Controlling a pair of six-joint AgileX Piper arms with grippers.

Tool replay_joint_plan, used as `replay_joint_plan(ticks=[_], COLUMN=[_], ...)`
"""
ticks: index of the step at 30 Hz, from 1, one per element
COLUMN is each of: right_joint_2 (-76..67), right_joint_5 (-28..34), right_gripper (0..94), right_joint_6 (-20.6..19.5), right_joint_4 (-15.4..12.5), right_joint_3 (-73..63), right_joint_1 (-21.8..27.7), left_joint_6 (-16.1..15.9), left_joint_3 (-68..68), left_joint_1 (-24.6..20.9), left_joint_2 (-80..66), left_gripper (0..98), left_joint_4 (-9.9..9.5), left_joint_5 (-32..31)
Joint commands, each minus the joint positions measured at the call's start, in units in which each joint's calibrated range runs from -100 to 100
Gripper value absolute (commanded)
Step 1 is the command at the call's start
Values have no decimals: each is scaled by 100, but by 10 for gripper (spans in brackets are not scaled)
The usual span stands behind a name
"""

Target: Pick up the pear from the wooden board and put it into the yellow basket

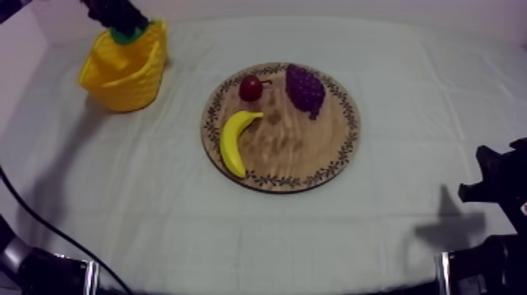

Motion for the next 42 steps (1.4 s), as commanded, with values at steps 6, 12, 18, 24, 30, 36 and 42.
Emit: replay_joint_plan(ticks=[6, 12, 18, 24, 30, 36, 42], right_joint_2=[1, 1, 1, 1, 1, 1, 1], right_joint_5=[3, 3, 3, 3, 3, 3, 3], right_gripper=[3, 3, 3, 3, 3, 3, 3], right_joint_6=[1, 1, 1, 1, 1, 1, 1], right_joint_4=[-1, -1, -1, -1, -1, -1, -1], right_joint_3=[3, 3, 3, 3, 3, 3, 3], right_joint_1=[0, 0, 0, 0, 0, 0, 0], left_joint_6=[19, 56, 100, 429, 628, 840, 893], left_joint_3=[182, 216, 545, 1270, 2949, 4776, 6626], left_joint_1=[-302, -410, -448, -403, -290, -161, -170], left_joint_2=[523, 878, 747, -247, -2177, -4423, -6775], left_gripper=[487, 489, 499, 298, 36, 4, 1], left_joint_4=[146, 276, 386, 427, 509, 527, 643], left_joint_5=[-645, -963, -1341, -1734, -2859, -3785, -4447])
